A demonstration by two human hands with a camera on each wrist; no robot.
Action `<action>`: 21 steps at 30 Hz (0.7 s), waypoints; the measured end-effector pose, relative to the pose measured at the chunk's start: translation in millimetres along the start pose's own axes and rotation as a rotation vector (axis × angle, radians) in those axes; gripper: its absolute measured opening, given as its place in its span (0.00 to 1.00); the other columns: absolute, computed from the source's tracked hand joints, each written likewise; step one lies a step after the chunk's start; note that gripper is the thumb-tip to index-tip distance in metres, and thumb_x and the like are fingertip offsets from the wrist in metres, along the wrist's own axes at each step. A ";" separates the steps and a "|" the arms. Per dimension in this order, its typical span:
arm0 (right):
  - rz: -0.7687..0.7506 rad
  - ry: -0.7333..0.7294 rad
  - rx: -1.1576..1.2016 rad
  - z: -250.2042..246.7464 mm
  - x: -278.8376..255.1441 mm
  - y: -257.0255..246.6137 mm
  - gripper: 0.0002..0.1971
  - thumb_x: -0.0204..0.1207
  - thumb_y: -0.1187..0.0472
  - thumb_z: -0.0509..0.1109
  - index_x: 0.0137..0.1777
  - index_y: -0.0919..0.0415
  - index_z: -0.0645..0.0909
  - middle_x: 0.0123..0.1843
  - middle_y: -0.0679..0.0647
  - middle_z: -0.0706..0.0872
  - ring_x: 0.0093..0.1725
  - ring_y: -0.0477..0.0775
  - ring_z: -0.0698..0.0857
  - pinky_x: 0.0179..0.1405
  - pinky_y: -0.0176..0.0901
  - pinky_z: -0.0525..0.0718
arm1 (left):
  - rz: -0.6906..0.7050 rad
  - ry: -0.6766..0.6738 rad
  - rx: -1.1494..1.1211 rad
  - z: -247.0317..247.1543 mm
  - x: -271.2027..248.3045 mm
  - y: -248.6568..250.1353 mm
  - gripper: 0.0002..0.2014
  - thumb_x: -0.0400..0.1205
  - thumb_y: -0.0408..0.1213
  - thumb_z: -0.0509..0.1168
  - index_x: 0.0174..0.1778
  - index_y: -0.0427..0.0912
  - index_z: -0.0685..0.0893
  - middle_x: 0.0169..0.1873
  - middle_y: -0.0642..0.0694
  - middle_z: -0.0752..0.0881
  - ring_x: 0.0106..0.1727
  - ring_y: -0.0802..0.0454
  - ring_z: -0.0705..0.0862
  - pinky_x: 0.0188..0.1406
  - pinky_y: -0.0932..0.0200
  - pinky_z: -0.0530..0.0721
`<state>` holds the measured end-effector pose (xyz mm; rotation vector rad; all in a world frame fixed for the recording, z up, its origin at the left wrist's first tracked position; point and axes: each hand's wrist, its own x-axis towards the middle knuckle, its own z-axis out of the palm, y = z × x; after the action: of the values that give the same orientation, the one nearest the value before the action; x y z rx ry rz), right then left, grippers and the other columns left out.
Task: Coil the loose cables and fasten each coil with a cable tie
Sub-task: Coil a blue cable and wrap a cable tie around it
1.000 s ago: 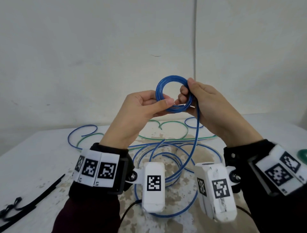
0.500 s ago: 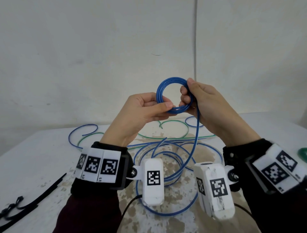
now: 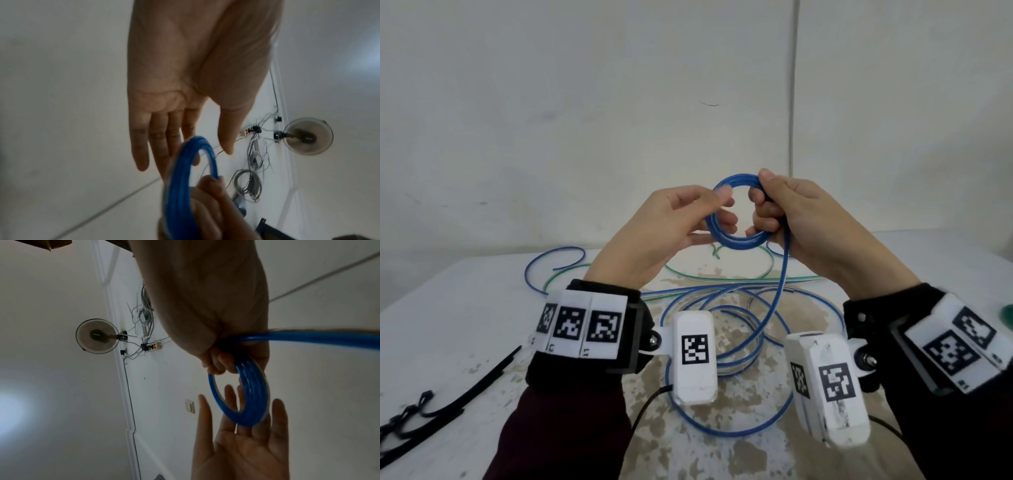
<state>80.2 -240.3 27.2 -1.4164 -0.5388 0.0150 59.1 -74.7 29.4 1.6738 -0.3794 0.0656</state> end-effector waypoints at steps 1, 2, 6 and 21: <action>0.007 -0.035 -0.030 -0.1 -0.9 -0.4 0.18 0.88 0.55 0.52 0.37 0.60 0.71 0.24 0.45 0.63 0.24 0.45 0.64 0.35 0.35 0.80 | -0.013 -0.020 -0.062 0.5 0.1 2.3 0.14 0.83 0.44 0.61 0.45 0.37 0.84 0.35 0.43 0.89 0.39 0.49 0.88 0.50 0.56 0.87; 0.011 -0.061 -0.062 -0.1 -1.7 -0.5 0.18 0.88 0.55 0.52 0.37 0.60 0.72 0.24 0.46 0.63 0.25 0.45 0.64 0.34 0.34 0.80 | -0.028 -0.061 -0.112 1.4 -0.1 4.2 0.16 0.84 0.45 0.59 0.43 0.37 0.83 0.31 0.43 0.87 0.35 0.49 0.87 0.49 0.55 0.86; 0.021 -0.108 -0.138 -1.1 -2.8 -1.3 0.18 0.87 0.55 0.53 0.38 0.60 0.73 0.25 0.47 0.66 0.26 0.47 0.69 0.37 0.35 0.80 | -0.011 -0.118 -0.123 5.6 -2.1 5.1 0.14 0.87 0.38 0.55 0.38 0.37 0.79 0.18 0.51 0.71 0.20 0.56 0.70 0.36 0.62 0.83; 0.037 -0.120 0.148 -0.5 -6.6 -11.2 0.20 0.88 0.56 0.49 0.43 0.64 0.79 0.30 0.55 0.86 0.39 0.51 0.88 0.48 0.39 0.88 | 0.230 0.133 -0.338 20.3 6.0 2.4 0.18 0.89 0.41 0.52 0.33 0.42 0.70 0.18 0.56 0.60 0.22 0.56 0.53 0.36 0.54 0.52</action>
<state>71.1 -244.9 35.4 -1.2861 -0.5989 0.1673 60.5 -96.0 30.4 1.2804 -0.4543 0.2674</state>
